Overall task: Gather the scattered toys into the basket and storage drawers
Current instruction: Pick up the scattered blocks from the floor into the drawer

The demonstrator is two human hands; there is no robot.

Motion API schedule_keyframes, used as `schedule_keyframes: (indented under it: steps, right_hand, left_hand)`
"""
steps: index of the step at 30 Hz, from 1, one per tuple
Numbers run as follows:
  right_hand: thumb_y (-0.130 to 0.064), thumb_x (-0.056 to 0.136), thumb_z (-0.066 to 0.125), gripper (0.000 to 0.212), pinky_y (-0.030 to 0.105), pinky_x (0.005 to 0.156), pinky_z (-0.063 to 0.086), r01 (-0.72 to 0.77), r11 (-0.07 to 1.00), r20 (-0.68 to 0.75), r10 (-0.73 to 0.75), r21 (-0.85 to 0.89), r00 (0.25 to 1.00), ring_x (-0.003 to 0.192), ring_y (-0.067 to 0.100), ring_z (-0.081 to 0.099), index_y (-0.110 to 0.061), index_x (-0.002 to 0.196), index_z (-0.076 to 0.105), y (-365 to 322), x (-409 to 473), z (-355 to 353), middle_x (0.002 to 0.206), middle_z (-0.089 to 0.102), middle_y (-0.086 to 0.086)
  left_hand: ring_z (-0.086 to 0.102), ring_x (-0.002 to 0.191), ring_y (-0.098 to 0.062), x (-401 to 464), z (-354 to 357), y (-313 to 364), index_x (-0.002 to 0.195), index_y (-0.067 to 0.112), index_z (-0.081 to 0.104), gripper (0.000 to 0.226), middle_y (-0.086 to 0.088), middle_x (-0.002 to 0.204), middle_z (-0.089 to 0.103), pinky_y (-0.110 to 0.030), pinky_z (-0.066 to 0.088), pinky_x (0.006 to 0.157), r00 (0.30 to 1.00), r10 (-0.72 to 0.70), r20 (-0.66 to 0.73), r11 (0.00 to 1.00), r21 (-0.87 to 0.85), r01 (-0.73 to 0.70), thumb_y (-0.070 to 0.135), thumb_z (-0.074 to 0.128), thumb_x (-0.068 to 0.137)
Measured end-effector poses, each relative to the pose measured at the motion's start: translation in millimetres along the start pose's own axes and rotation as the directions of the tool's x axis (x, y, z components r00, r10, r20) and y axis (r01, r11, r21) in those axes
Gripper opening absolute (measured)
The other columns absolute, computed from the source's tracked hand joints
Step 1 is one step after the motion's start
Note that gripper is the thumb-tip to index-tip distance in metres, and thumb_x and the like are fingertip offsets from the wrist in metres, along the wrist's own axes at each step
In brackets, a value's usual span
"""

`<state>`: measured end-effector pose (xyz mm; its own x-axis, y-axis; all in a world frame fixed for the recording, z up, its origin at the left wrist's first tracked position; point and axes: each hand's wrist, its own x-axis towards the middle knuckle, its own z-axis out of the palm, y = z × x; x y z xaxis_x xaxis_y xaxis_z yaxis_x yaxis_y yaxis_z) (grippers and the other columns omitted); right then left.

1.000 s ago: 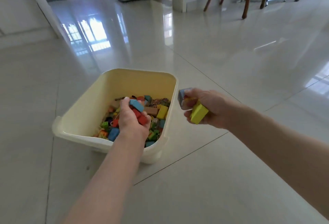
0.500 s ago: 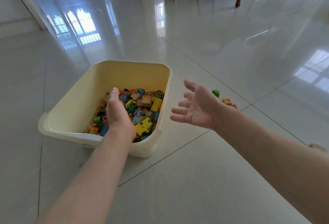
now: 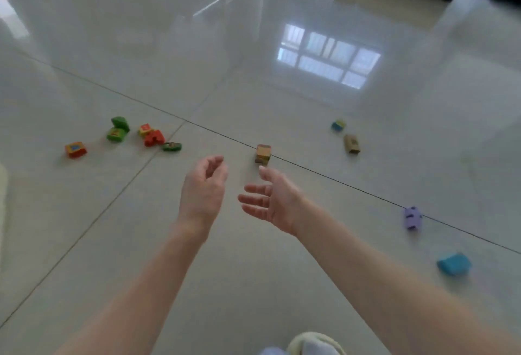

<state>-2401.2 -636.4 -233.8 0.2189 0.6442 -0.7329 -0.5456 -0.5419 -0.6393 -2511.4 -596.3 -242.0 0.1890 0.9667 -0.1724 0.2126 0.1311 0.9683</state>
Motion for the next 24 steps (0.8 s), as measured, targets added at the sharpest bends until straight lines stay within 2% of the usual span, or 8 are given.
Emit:
schedule_keyframes:
  steps: [3, 6, 9, 11, 14, 16, 20, 24]
  right_hand:
    - [-0.021, 0.096, 0.047, 0.017, 0.028, 0.065, 0.049, 0.13, 0.985, -0.184, -0.15, -0.115, 0.971, 0.068, 0.018, 0.059, -0.012, 0.111, 0.049, 13, -4, -60, 0.097, 0.057, 0.007]
    - [-0.019, 0.093, 0.05, 0.032, 0.023, 0.077, 0.043, 0.211, 0.891, -0.444, -0.391, -0.402, 0.806, 0.09, 0.015, 0.058, -0.012, 0.124, 0.05, 32, -12, -137, 0.109, 0.059, 0.003]
    - [-0.022, 0.089, 0.055, 0.041, 0.03, 0.101, 0.032, -0.048, 0.751, -0.673, -0.559, -0.658, 0.484, 0.125, 0.019, 0.043, -0.013, 0.129, 0.049, 50, -25, -224, 0.134, 0.047, 0.004]
    - [-0.031, 0.087, 0.058, 0.054, 0.036, 0.108, 0.025, -0.266, 0.725, -0.761, -0.529, -0.635, 0.377, 0.135, 0.023, 0.03, -0.017, 0.136, 0.042, 60, -33, -273, 0.147, 0.032, 0.006]
    - [-0.051, 0.084, 0.056, 0.074, 0.043, 0.108, 0.024, -0.397, 0.732, -0.818, -0.392, -0.554, 0.42, 0.138, 0.025, 0.02, -0.024, 0.145, 0.024, 66, -38, -314, 0.153, 0.015, 0.006]
    - [-0.055, 0.082, 0.057, 0.081, 0.043, 0.102, 0.03, -0.377, 0.761, -0.826, -0.358, -0.528, 0.435, 0.132, 0.026, 0.028, -0.023, 0.146, 0.02, 65, -32, -328, 0.147, 0.023, 0.007]
    - [-0.034, 0.087, 0.058, 0.063, 0.038, 0.092, 0.042, -0.326, 0.811, -0.828, -0.307, -0.486, 0.469, 0.116, 0.03, 0.047, -0.018, 0.14, 0.029, 56, -20, -341, 0.133, 0.037, 0.011]
    - [-0.01, 0.088, 0.049, 0.043, 0.03, 0.062, 0.049, 0.105, 0.975, -0.817, -0.22, -0.195, 0.534, 0.07, 0.022, 0.056, -0.014, 0.129, 0.037, 34, -18, -348, 0.094, 0.054, 0.008]
  left_hand:
    - [0.053, 0.102, -0.011, -12, 52, -12, 0.119, 0.009, 0.057, 0.026, 0.001, 0.109, 0.058, -0.021, 0.036, 0.087, 0.983, -0.027, 0.184, 0.995, 0.097, 0.009, 0.011, 0.049, 0.094]
    - [0.055, 0.11, -0.02, -18, 104, -16, 0.119, 0.01, 0.057, 0.026, -0.003, 0.113, 0.059, -0.027, 0.039, 0.093, 0.938, -0.024, 0.346, 0.977, 0.206, -0.05, 0.012, 0.051, 0.093]
    - [0.055, 0.104, -0.023, -24, 155, -15, 0.122, 0.01, 0.056, 0.03, -0.005, 0.121, 0.059, -0.029, 0.037, 0.09, 0.865, -0.001, 0.502, 0.922, 0.335, -0.193, 0.016, 0.051, 0.093]
    - [0.054, 0.101, -0.02, -30, 182, -15, 0.125, 0.012, 0.055, 0.033, -0.004, 0.125, 0.057, -0.026, 0.035, 0.087, 0.812, 0.011, 0.584, 0.88, 0.38, -0.285, 0.018, 0.05, 0.093]
    - [0.049, 0.117, -0.022, -38, 218, -18, 0.128, 0.009, 0.052, 0.035, -0.008, 0.13, 0.053, -0.026, 0.034, 0.095, 0.731, 0.031, 0.681, 0.833, 0.387, -0.396, 0.016, 0.05, 0.093]
    - [0.047, 0.12, -0.025, -42, 239, -20, 0.129, 0.008, 0.051, 0.036, -0.011, 0.131, 0.052, -0.027, 0.032, 0.098, 0.68, 0.043, 0.732, 0.788, 0.393, -0.474, 0.016, 0.05, 0.093]
    - [0.042, 0.125, -0.024, -43, 268, -27, 0.131, 0.011, 0.049, 0.039, -0.009, 0.134, 0.049, -0.028, 0.031, 0.101, 0.608, 0.049, 0.792, 0.697, 0.409, -0.589, 0.021, 0.049, 0.094]
    - [0.04, 0.126, -0.026, -37, 299, -29, 0.137, 0.016, 0.042, 0.044, -0.008, 0.138, 0.042, -0.032, 0.035, 0.102, 0.495, 0.048, 0.867, 0.512, 0.404, -0.758, 0.025, 0.045, 0.094]
